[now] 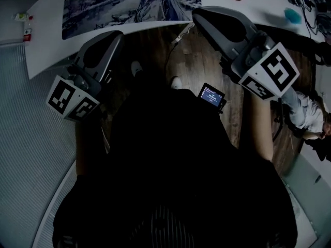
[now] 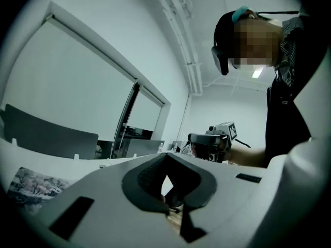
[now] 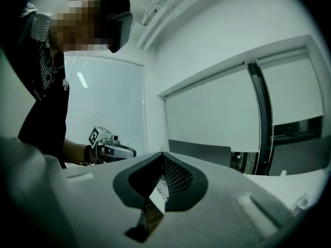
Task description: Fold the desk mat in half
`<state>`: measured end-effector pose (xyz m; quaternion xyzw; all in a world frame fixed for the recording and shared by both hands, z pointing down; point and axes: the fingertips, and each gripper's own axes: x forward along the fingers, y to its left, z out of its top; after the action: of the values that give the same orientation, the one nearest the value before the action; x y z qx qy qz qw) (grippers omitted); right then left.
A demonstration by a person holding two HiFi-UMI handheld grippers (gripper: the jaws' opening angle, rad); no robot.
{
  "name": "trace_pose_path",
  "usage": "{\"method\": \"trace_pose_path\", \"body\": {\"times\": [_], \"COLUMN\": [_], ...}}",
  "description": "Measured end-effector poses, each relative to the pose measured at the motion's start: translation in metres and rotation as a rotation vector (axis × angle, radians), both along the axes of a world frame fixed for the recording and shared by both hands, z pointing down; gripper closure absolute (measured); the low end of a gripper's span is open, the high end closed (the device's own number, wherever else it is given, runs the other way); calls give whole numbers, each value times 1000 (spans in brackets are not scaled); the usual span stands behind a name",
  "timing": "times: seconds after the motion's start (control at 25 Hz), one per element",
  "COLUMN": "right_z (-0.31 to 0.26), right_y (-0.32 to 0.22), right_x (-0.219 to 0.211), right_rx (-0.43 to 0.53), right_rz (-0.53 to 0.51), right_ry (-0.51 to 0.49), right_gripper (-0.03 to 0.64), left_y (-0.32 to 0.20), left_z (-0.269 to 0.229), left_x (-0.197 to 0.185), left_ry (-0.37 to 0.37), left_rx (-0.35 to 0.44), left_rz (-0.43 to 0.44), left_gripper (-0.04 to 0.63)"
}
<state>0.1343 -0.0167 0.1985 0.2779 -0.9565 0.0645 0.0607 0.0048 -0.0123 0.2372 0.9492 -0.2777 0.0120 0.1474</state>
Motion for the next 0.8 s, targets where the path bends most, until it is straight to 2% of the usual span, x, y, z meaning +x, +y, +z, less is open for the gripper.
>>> {"method": "trace_pose_path", "body": {"times": [0.24, 0.32, 0.48, 0.56, 0.8], "right_z": [-24, -34, -35, -30, -11], "right_y": [-77, -101, -122, -132, -133], "right_x": [-7, -16, -36, -40, -52], "right_rx": [-54, -63, -38, -61, -68], "right_rz": [244, 282, 348, 384, 429], "right_ry": [-58, -66, -39, -27, 27], "right_gripper": [612, 612, 612, 612, 612], "left_y": [-78, -102, -126, -137, -144], "left_z": [-20, -23, -24, -22, -7], "left_x": [-32, -43, -61, -64, -79], "left_ry": [13, 13, 57, 41, 47], "left_rx": [34, 27, 22, 25, 42], "left_rz": [104, 125, 194, 225, 279], "left_gripper": [589, 589, 589, 589, 588]}}
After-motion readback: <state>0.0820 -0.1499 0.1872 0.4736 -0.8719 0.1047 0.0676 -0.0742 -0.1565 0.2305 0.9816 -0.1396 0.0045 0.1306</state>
